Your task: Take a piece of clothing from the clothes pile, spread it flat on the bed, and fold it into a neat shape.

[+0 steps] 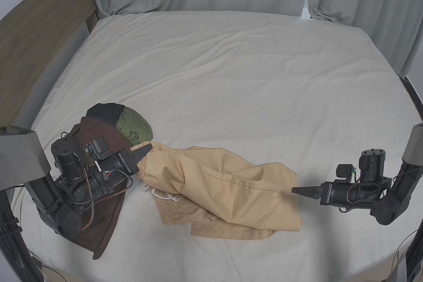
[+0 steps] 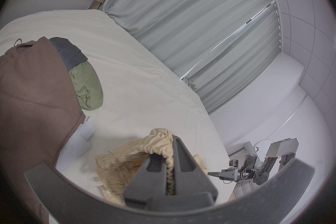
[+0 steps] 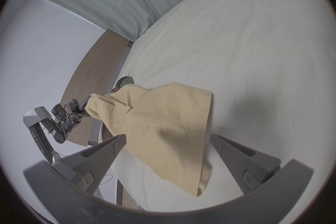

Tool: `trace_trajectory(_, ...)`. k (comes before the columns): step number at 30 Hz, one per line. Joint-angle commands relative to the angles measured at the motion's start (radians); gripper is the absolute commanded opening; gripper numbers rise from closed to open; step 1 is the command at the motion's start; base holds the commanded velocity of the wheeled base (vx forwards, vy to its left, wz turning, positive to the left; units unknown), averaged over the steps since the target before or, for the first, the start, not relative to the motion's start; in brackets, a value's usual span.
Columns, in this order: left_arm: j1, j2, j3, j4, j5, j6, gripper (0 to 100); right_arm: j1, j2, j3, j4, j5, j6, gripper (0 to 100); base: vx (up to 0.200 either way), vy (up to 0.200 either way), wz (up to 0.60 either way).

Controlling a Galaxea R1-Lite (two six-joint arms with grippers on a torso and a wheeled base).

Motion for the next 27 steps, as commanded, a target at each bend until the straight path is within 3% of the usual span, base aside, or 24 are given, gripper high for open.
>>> trace_trajectory(1,0.000,0.003,0.000,0.000,0.000,0.000,0,0.002,0.102,0.004,-0.061,-0.001,0.016,100,0.000,0.000,0.00)
trace_trajectory(5,0.000,0.003,0.000,0.000,0.000,0.000,0,0.009,0.193,0.012,-0.179,0.001,0.073,100,0.000,0.000,0.00)
trace_trajectory(14,-0.001,0.003,0.000,0.000,0.000,0.000,0,0.020,0.302,0.010,-0.319,0.002,0.114,100,0.000,0.000,0.00)
trace_trajectory(17,-0.001,0.003,0.000,0.000,0.000,0.000,0,0.046,0.334,0.010,-0.400,0.002,0.172,100,0.000,0.000,0.00)
trace_trajectory(21,-0.001,0.003,-0.002,0.000,0.000,0.000,0,0.058,0.342,0.003,-0.403,0.004,0.200,100,0.000,0.000,0.00)
trace_trajectory(27,-0.001,0.005,-0.002,0.000,0.000,0.000,0,0.061,0.308,0.029,-0.403,0.062,0.201,100,0.000,0.000,0.00)
